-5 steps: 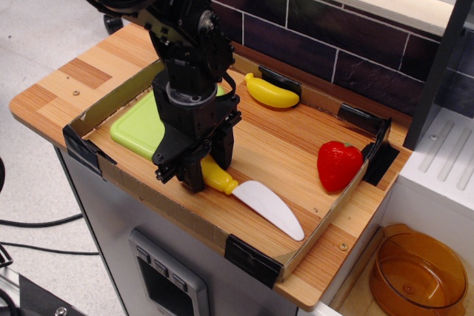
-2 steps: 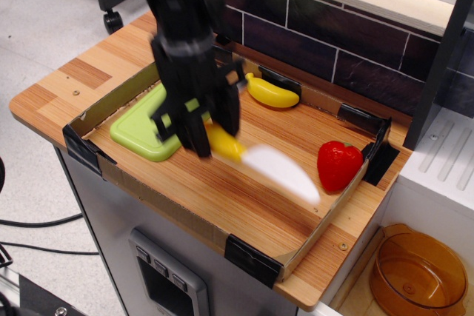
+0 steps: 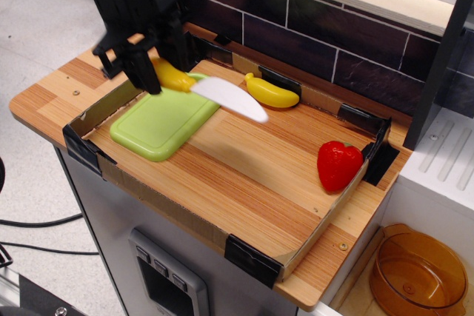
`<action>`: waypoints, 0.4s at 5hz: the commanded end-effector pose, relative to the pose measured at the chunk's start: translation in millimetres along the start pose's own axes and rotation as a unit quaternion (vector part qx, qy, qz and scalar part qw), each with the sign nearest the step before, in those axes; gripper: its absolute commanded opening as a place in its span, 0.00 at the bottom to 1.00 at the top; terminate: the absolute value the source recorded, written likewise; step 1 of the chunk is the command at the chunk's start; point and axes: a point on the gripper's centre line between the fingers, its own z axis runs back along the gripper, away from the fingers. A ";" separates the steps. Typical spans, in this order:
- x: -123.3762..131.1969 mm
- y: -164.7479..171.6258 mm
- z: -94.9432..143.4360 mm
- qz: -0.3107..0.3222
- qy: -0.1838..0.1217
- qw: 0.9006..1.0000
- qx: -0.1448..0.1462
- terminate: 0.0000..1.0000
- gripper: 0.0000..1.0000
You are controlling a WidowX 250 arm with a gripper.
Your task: Put knife on cutting board
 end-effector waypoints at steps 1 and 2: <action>44.9 -12.0 2.8 0.055 -0.006 0.998 -0.006 0.00 0.00; 55.8 -7.7 -6.6 0.142 -0.018 0.990 -0.018 0.00 0.00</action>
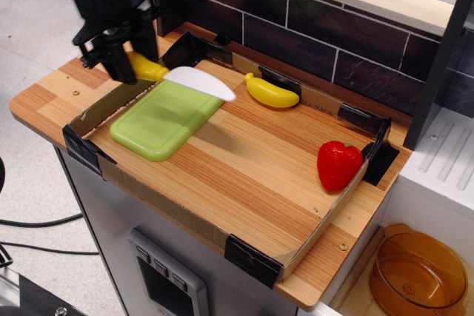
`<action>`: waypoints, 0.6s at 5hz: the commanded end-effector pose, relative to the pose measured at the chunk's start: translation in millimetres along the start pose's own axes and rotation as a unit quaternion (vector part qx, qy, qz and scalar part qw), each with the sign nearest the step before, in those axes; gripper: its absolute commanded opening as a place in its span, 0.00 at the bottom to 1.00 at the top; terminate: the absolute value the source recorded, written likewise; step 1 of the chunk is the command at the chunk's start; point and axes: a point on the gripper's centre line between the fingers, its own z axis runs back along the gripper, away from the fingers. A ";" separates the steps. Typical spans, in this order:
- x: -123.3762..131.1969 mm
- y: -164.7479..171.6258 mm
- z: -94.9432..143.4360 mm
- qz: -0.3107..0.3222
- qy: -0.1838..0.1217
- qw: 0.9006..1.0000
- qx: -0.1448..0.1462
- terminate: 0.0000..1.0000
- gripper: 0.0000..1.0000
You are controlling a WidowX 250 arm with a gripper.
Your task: Put knife on cutting board
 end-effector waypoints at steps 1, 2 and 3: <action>13.2 2.3 -2.5 0.144 -0.023 0.988 -0.043 0.00 0.00; 10.6 8.5 -10.4 0.173 -0.021 0.983 -0.047 0.00 0.00; 3.0 16.2 -17.8 0.180 -0.022 0.982 -0.047 0.00 0.00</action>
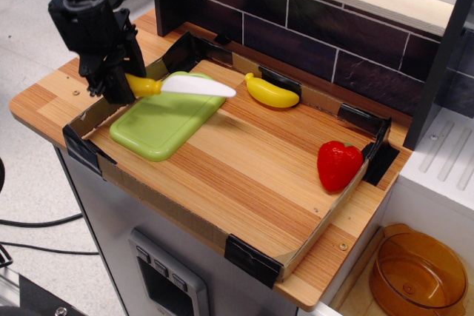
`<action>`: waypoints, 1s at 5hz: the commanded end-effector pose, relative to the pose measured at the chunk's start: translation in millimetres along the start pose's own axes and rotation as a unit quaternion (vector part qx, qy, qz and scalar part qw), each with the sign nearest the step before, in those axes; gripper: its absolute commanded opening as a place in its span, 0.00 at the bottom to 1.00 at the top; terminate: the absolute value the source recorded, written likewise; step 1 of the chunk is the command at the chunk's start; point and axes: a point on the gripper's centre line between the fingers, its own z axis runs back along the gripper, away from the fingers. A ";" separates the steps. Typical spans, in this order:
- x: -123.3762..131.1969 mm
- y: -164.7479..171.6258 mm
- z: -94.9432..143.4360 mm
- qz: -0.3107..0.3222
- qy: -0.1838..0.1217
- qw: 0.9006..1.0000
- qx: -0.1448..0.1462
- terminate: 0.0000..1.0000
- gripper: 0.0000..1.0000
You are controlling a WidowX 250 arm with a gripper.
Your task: Put knife on cutting board
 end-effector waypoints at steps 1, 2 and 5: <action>-6.5 7.5 2.8 0.022 -0.006 1.000 -0.018 0.00 0.00; -8.1 5.2 3.7 0.014 -0.022 0.999 -0.020 0.00 0.00; -15.2 -8.6 29.9 0.015 -0.012 1.000 -0.016 0.00 1.00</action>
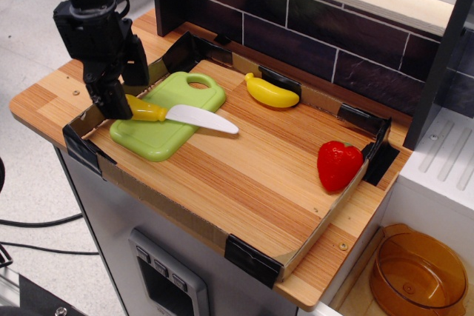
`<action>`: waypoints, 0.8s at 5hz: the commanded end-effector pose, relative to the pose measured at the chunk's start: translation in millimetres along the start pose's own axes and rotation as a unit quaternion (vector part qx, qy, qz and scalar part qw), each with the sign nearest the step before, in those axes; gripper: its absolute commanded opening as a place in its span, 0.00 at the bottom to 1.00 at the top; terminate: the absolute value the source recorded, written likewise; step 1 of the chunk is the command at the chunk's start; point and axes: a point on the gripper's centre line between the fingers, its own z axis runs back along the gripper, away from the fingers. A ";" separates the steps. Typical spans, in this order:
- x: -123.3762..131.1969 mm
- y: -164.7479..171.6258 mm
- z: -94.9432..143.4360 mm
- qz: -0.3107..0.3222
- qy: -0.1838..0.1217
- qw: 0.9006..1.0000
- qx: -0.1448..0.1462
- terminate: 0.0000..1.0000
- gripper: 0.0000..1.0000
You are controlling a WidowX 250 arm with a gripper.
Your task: Put knife on cutting board
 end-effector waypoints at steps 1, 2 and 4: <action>-26.1 -11.2 49.5 -0.024 0.015 0.998 -0.054 0.00 1.00; -47.0 -8.0 71.4 -0.063 0.018 0.995 -0.076 0.00 1.00; -85.6 -12.2 112.8 -0.171 0.000 0.985 -0.022 0.00 1.00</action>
